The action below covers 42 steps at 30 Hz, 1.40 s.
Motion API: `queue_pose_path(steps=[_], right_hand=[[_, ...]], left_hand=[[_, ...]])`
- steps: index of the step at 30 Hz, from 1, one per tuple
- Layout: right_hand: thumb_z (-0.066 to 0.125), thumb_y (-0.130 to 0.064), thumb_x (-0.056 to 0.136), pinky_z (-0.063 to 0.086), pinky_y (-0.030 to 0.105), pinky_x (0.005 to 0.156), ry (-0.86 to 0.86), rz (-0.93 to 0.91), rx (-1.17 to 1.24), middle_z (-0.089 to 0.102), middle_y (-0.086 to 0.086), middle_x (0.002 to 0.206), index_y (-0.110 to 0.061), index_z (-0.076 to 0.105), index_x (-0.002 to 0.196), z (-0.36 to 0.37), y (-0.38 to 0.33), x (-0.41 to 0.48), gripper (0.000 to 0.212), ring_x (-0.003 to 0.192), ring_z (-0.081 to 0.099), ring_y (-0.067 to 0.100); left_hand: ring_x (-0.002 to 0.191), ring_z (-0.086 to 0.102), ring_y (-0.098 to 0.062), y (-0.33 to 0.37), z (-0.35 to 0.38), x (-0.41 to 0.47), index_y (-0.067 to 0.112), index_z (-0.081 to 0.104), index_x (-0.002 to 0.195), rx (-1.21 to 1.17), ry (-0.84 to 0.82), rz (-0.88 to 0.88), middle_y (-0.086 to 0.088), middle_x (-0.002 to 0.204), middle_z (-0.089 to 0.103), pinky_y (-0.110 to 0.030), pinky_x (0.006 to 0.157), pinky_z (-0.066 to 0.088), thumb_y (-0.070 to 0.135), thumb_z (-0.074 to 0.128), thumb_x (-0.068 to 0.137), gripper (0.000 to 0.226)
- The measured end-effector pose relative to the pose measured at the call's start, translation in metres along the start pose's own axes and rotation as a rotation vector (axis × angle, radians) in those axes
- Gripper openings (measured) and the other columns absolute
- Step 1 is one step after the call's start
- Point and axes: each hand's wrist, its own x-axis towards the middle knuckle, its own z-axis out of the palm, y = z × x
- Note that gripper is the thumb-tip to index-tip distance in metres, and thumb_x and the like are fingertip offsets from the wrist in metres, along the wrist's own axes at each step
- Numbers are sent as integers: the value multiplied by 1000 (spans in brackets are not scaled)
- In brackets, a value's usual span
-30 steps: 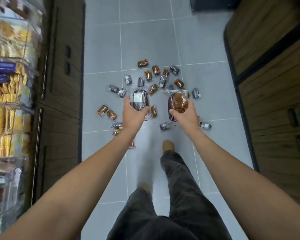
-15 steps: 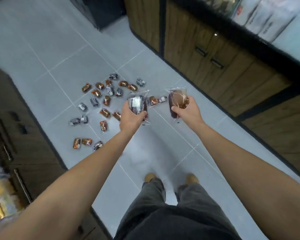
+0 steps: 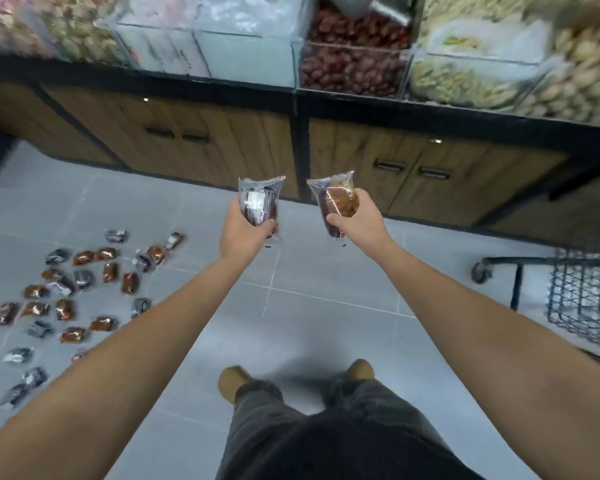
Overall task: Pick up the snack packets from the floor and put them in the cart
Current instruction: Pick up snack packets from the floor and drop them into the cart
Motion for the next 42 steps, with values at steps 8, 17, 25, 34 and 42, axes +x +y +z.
queue_pose_path(steps=[8, 17, 25, 34, 42], right_hand=[[75, -15, 77, 45, 23, 79, 300, 117, 104, 60, -4, 101, -19, 50, 113, -188, 72, -2, 45, 92, 59, 13], [74, -21, 75, 51, 36, 86, 614, 265, 163, 62, -2, 101, -24, 48, 106, -326, 132, -17, 41, 94, 61, 16], [73, -26, 71, 54, 35, 83, 849, 344, 239, 65, 0, 104, -16, 53, 118, -425, 170, -29, 52, 93, 64, 16], [72, -19, 80, 38, 10, 62, 989, 444, 298, 57, -5, 98, -16, 47, 119, -537, 241, -40, 47, 82, 56, 6], [75, -19, 77, 52, 32, 85, 860, 547, 246, 63, 4, 107, -13, 51, 118, -668, 348, -36, 47, 95, 62, 18]], left_hand=[[105, 59, -20, 122, 181, -25, 18, 41, 130, 49, -271, 155, -1, 119, 60, -31, 85, 48, 21, 74, 74, 66], [101, 57, -17, 230, 341, -49, 18, 42, 128, 115, -613, 350, 2, 117, 58, -26, 77, 42, 20, 72, 76, 60], [97, 64, -19, 306, 465, -78, 26, 42, 124, 198, -862, 457, 7, 113, 60, -41, 85, 54, 37, 70, 67, 64], [105, 54, -14, 360, 590, -147, 21, 37, 135, 240, -1006, 564, 8, 120, 55, -30, 89, 43, 36, 68, 80, 65], [93, 59, -16, 379, 728, -213, 24, 41, 126, 307, -956, 382, 5, 109, 59, -32, 78, 48, 34, 67, 78, 55]])
